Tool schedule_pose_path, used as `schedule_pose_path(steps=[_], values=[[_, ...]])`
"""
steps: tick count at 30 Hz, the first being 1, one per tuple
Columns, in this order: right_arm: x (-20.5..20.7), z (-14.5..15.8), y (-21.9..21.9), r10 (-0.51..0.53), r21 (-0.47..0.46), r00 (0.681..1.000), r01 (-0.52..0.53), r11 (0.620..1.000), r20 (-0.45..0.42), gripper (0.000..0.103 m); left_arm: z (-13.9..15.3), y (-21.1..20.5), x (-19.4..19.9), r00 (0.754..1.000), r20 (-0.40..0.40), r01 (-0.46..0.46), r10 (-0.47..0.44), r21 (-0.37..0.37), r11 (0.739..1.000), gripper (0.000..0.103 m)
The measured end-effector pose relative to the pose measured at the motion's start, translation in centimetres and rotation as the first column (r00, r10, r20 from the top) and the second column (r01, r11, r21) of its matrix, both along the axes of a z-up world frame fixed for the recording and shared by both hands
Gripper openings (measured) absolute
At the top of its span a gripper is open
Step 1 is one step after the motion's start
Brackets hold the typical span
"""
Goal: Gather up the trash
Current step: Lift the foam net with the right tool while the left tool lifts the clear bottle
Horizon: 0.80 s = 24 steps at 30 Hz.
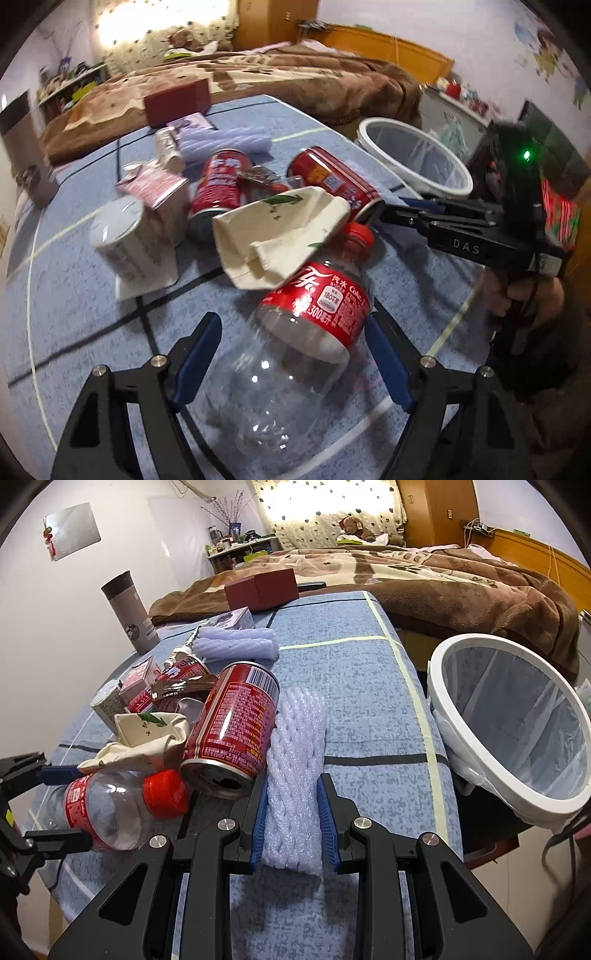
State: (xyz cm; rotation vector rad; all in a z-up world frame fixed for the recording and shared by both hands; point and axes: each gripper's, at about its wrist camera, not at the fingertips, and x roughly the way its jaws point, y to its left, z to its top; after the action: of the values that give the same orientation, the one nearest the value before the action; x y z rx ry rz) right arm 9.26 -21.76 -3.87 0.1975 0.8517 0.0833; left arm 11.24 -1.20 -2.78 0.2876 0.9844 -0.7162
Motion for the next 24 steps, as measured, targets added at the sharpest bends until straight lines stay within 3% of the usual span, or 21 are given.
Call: schedule_pose_path(steps=[8,16,24], values=[[-0.4,-0.1,-0.3,0.001,-0.005,1.000,-0.001,1.000,0.004,0.027,-1.4,-3.1,-1.0,0.996,0.014,0.087,-0.089,0.124,0.988,0.082],[-1.0,0.0,-1.0,-0.013,-0.011,1.000,0.013,1.000,0.016,0.025,-1.0,-2.3,-1.4,1.000,-0.007,0.022,-0.022,0.030,0.999,0.072],[-1.6,0.2,-1.3,-0.024,-0.004,0.999,0.024,1.000,0.041,0.023,-0.8,-0.6,-2.9,0.986,0.014,-0.166,0.166,-0.049,0.985,0.071]])
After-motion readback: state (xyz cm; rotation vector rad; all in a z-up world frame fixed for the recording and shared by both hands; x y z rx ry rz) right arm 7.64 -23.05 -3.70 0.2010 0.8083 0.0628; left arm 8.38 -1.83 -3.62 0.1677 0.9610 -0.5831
